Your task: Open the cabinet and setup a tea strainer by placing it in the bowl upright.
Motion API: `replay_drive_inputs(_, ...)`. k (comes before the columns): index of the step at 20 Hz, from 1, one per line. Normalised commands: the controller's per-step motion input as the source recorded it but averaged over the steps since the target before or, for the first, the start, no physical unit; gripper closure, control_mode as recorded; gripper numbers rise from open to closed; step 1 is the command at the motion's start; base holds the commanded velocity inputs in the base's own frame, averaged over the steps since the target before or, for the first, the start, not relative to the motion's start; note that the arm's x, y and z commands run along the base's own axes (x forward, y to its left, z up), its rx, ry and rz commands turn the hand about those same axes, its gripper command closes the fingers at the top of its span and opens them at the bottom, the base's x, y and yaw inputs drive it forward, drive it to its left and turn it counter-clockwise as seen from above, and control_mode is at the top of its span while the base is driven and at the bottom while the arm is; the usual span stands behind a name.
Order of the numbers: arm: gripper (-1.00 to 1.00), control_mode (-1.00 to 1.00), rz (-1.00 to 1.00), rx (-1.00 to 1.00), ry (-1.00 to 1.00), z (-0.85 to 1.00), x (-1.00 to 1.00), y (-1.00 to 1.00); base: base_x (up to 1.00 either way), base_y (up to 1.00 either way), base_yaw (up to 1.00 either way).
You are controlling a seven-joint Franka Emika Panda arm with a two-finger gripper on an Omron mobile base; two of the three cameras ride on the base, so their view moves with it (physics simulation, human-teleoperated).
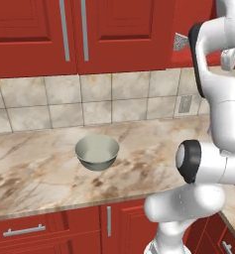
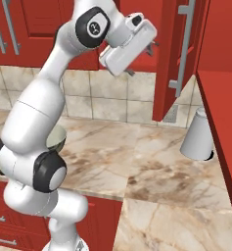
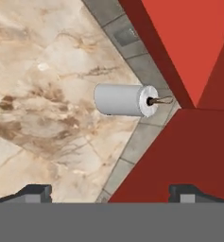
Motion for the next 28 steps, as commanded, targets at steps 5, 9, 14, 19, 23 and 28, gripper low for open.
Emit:
replay_drive_inputs(5, -1.0, -1.0, 0.39, 0.32, -0.34, -0.08, 0.4, 0.22, 0.0, 0.0, 0.0)
replay_drive_inputs(9, -1.0, -1.0, 0.32, 0.31, -0.21, 0.0, 0.46, 0.2, 0.0, 0.0, 0.0)
replay_drive_inputs(14, -1.0, -1.0, 0.35, 0.25, -0.22, 0.01, 0.39, 0.34, 0.0, 0.0, 0.0)
replay_drive_inputs(19, -1.0, -1.0, 0.14, -0.01, -0.09, 0.08, 0.08, 0.29, 0.0, 0.0, 0.0)
replay_drive_inputs(23, -1.0, -1.0, -0.06, -0.2, 0.0, 0.0, 0.27, 0.13, 0.0, 0.0, 0.0)
replay_drive_inputs(28, -1.0, -1.0, -0.26, -0.24, 0.0, 0.0, 0.31, 0.06, 0.0, 0.0, 0.0)
